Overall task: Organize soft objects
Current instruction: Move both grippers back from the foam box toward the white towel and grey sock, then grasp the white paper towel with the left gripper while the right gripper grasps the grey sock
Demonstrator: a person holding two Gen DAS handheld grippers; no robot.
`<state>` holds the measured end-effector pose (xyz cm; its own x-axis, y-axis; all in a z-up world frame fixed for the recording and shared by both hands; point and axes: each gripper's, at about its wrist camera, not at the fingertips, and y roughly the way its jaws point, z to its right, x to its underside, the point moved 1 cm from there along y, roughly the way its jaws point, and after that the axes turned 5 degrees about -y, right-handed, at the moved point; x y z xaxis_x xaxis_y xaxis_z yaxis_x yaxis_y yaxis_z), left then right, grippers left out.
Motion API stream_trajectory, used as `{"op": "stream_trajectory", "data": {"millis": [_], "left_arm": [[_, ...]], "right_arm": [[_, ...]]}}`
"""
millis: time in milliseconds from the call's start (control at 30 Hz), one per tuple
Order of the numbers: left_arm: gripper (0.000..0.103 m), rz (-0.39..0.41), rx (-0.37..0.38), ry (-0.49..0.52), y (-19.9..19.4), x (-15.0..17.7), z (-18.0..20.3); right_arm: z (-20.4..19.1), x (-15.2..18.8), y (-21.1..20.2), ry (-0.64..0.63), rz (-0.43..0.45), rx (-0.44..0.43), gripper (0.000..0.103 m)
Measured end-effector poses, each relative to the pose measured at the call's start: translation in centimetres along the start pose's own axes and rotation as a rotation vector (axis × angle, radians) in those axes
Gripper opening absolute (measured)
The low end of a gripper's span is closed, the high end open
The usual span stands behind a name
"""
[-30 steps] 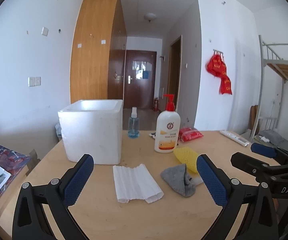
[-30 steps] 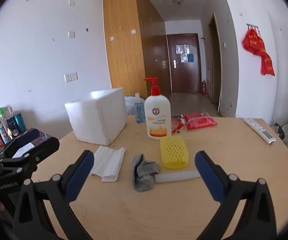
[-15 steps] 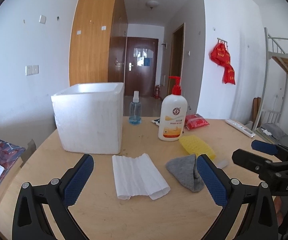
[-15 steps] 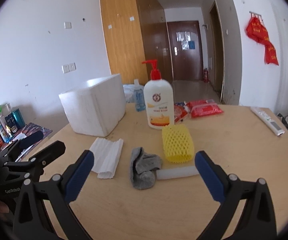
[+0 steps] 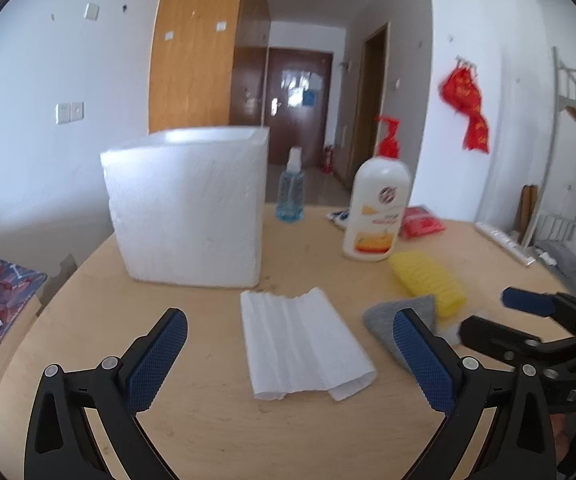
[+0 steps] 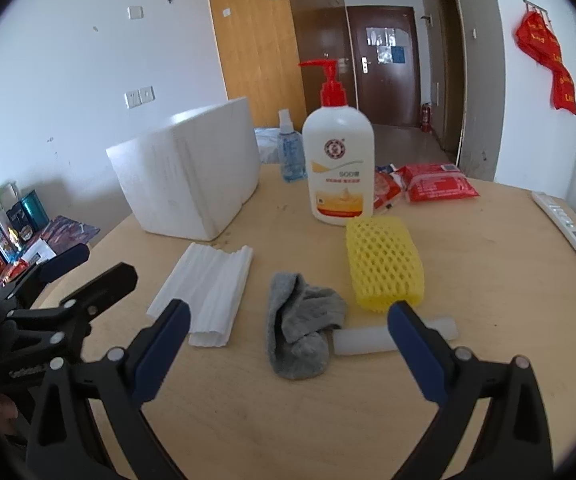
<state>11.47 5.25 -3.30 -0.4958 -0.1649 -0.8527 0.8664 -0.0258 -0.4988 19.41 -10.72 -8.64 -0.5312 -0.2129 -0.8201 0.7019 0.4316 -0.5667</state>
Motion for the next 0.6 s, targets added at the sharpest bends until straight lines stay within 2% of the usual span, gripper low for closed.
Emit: {"op": "stream_trajectory", "data": {"millis": [67, 233, 300, 600], "left_arm": [[0.103, -0.04, -0.005, -0.005, 1.1, 0.2, -0.3], [0.103, -0.082, 0.001, -0.027, 2.6, 0.6, -1.0], [0.103, -0.092, 0.0, -0.036, 3.0, 0.7, -1.3], [0.103, -0.174, 0.008, -0.07, 5.2, 1.0, -2.1]], "right_arm": [[-0.1, 0.0, 0.4, -0.01, -0.011, -0.006, 0.099], [0.1, 0.0, 1.7, -0.004, -0.049, -0.029, 0.078], [0.0, 0.0, 2.1, -0.012, -0.067, -0.037, 0.073], [0.3, 0.2, 3.6, 0.004, -0.111, -0.07, 0.073]]}}
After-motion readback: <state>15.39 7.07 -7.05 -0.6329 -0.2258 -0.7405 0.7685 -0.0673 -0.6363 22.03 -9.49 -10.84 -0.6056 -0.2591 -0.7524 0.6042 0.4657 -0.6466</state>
